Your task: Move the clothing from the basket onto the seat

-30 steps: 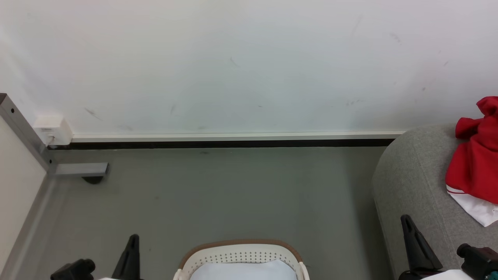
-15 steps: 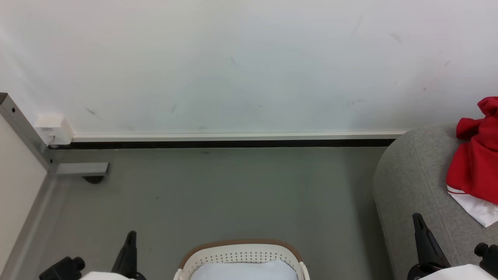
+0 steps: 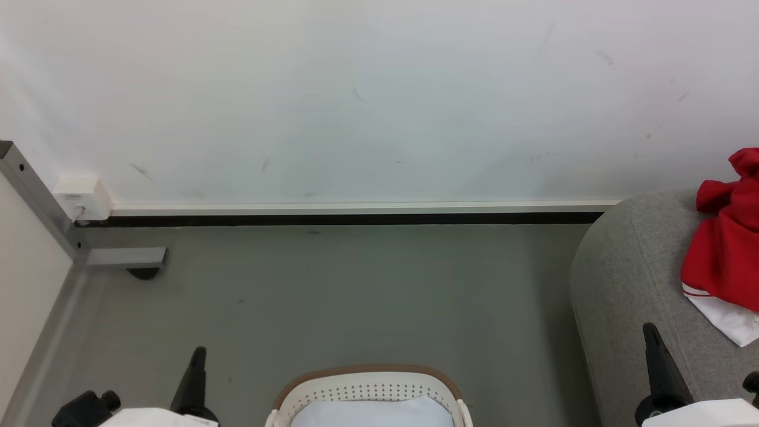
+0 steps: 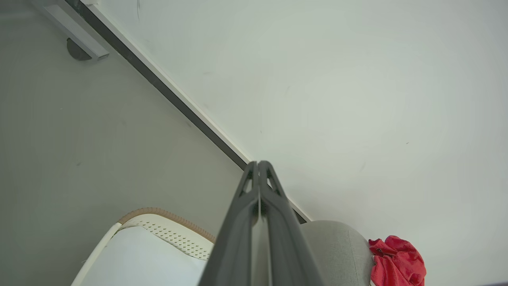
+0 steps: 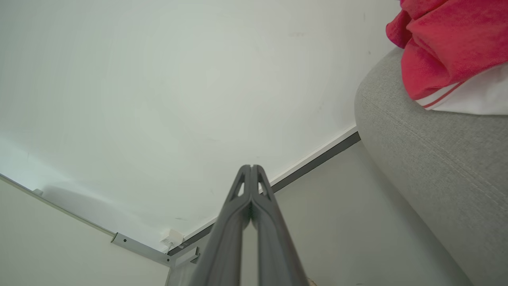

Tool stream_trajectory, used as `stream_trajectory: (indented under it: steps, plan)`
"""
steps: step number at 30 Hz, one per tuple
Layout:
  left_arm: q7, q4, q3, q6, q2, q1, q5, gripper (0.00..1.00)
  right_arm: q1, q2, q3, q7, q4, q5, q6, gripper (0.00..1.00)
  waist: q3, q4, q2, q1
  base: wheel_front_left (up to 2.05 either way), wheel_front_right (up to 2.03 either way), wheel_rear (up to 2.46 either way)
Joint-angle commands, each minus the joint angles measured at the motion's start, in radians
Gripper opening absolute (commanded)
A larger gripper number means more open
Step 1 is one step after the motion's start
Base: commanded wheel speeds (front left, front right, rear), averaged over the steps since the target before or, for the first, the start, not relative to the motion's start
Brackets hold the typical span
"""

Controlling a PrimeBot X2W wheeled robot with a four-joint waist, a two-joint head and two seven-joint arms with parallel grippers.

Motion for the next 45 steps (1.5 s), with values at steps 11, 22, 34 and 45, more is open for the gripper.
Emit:
stream_trajectory:
  steps: [11, 22, 34, 45]
  plan:
    - [0.040, -0.001, 0.045, -0.030, -0.018, -0.033, -0.123, 0.00, -0.032, 0.007, -0.036, 0.034, -0.003, 0.136, -0.001, 0.00, 0.000, 0.002, -0.0001, 0.0000, 0.00, 0.00, 0.00]
    - [0.068, 0.006, 0.073, -0.049, -0.034, -0.041, -0.210, 0.00, -0.034, 0.015, -0.060, 0.059, 0.001, 0.230, -0.001, 0.00, 0.000, 0.003, -0.0001, 0.0000, 0.00, 0.00, 0.00]
    - [0.101, 0.013, 0.104, -0.071, -0.052, -0.052, -0.299, 0.00, -0.040, 0.025, -0.086, 0.086, 0.005, 0.332, -0.001, 0.00, 0.000, 0.005, -0.0001, 0.0000, 0.00, 0.00, 0.00]
    - [0.127, 0.019, 0.130, -0.088, -0.068, -0.058, -0.376, 0.00, -0.044, 0.033, -0.108, 0.110, 0.009, 0.416, -0.002, 0.00, 0.000, 0.006, -0.0001, 0.0000, 0.00, 0.00, 0.00]
